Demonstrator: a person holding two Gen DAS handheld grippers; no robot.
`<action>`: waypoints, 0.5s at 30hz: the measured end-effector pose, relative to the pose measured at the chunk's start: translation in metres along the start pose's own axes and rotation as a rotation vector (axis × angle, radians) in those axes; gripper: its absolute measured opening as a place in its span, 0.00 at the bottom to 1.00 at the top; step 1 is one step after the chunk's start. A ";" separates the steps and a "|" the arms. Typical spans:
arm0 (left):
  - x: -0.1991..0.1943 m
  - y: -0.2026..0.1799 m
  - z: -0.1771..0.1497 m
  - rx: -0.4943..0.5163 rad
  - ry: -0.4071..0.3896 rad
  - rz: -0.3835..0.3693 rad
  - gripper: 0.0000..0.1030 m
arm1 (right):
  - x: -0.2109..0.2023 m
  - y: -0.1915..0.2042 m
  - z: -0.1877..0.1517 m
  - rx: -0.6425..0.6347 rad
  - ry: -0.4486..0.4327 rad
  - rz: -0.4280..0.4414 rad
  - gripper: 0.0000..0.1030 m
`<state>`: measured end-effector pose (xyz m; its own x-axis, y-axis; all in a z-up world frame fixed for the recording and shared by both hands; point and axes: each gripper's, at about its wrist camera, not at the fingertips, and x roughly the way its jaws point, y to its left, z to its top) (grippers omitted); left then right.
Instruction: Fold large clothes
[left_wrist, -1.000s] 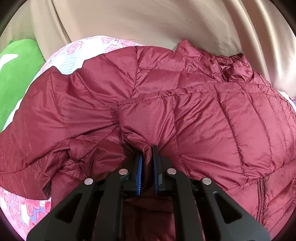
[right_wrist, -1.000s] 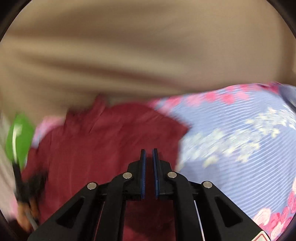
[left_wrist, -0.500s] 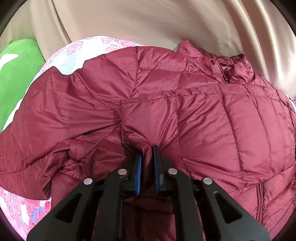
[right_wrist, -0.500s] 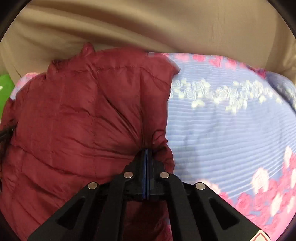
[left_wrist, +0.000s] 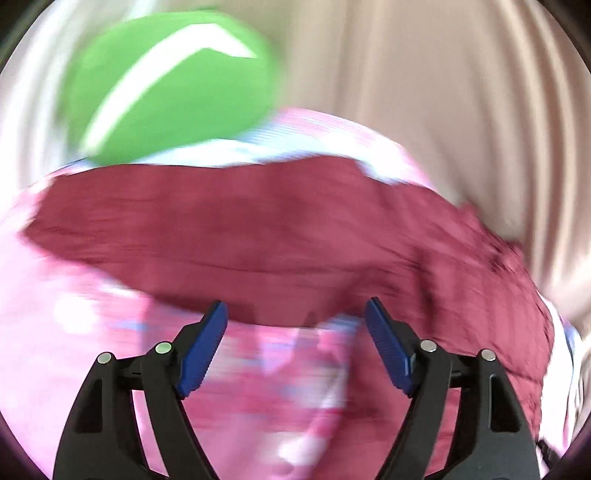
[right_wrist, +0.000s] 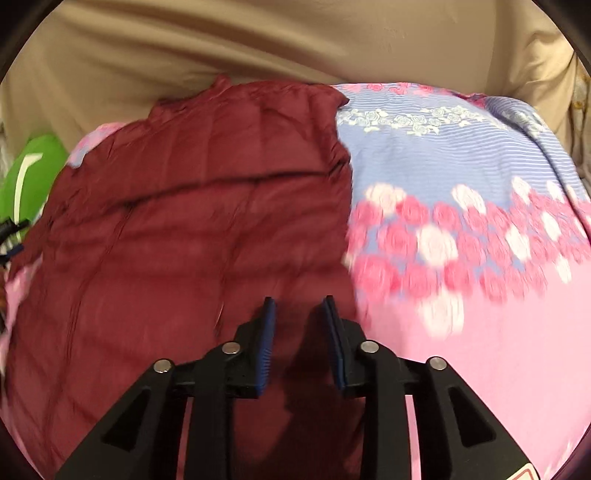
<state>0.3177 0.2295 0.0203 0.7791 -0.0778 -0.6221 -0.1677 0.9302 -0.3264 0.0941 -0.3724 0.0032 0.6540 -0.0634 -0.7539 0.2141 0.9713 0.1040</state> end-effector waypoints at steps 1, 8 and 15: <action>-0.001 0.033 0.008 -0.067 0.009 0.046 0.73 | -0.005 0.005 -0.009 -0.019 -0.005 -0.010 0.28; 0.004 0.173 0.019 -0.389 0.032 0.183 0.72 | -0.017 0.025 -0.035 -0.067 -0.013 -0.054 0.42; 0.015 0.207 0.041 -0.545 -0.006 0.050 0.55 | -0.015 0.015 -0.035 -0.003 0.002 -0.041 0.47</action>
<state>0.3189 0.4358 -0.0276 0.7654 -0.0349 -0.6426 -0.4919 0.6122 -0.6191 0.0623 -0.3491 -0.0071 0.6434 -0.1026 -0.7586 0.2385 0.9685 0.0712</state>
